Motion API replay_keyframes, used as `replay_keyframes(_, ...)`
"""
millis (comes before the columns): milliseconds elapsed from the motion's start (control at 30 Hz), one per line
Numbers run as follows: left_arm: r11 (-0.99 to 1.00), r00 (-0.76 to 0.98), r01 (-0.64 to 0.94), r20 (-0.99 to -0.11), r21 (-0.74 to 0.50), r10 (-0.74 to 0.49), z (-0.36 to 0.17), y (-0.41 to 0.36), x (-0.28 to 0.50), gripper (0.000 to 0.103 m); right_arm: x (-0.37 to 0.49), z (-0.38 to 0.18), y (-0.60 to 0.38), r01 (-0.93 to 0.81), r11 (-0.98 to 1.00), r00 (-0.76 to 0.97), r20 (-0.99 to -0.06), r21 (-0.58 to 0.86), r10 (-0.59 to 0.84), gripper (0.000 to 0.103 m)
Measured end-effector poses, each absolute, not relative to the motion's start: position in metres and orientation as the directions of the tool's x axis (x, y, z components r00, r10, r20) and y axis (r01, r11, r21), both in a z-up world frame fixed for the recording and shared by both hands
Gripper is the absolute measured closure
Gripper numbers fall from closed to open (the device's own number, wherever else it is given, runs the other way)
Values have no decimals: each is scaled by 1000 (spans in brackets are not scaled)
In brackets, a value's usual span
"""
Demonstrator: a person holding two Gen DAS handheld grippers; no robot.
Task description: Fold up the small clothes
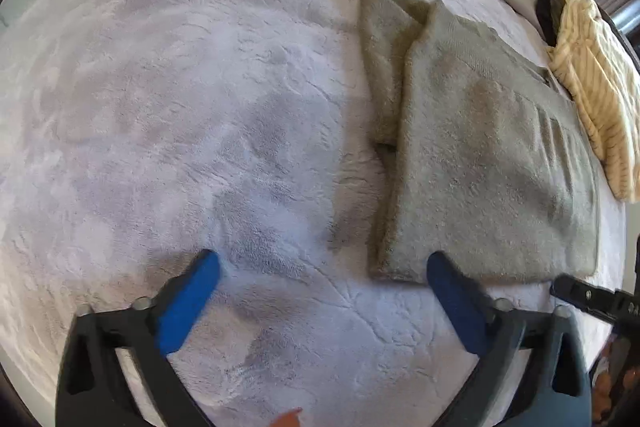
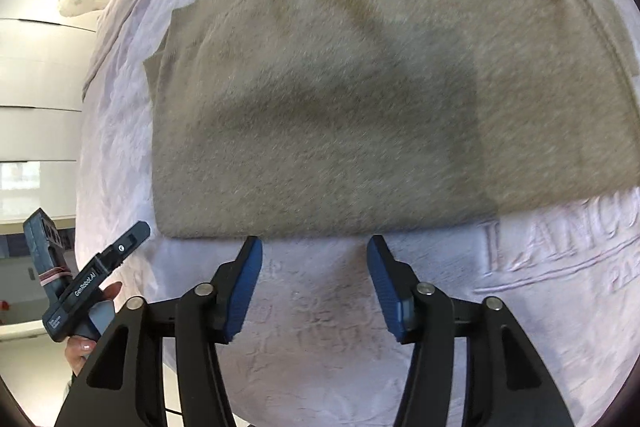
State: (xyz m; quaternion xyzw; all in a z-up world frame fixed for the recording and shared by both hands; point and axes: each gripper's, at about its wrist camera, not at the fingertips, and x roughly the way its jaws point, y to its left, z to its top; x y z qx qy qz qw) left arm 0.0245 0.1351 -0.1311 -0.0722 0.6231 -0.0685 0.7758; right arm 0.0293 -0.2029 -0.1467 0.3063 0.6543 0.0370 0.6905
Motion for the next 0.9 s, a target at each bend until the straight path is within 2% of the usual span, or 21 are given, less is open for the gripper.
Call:
replay_keyframes(567,988,145,19,-977,-154,-155,-152,121,44,0,24,-157,-198,397,746,177,-842,535,509,38)
replay_keyframes(900,987,134,50,-978,-153,-158,-159,112,59,0,22,-172,-195,458,632,254,-773,625,581,38)
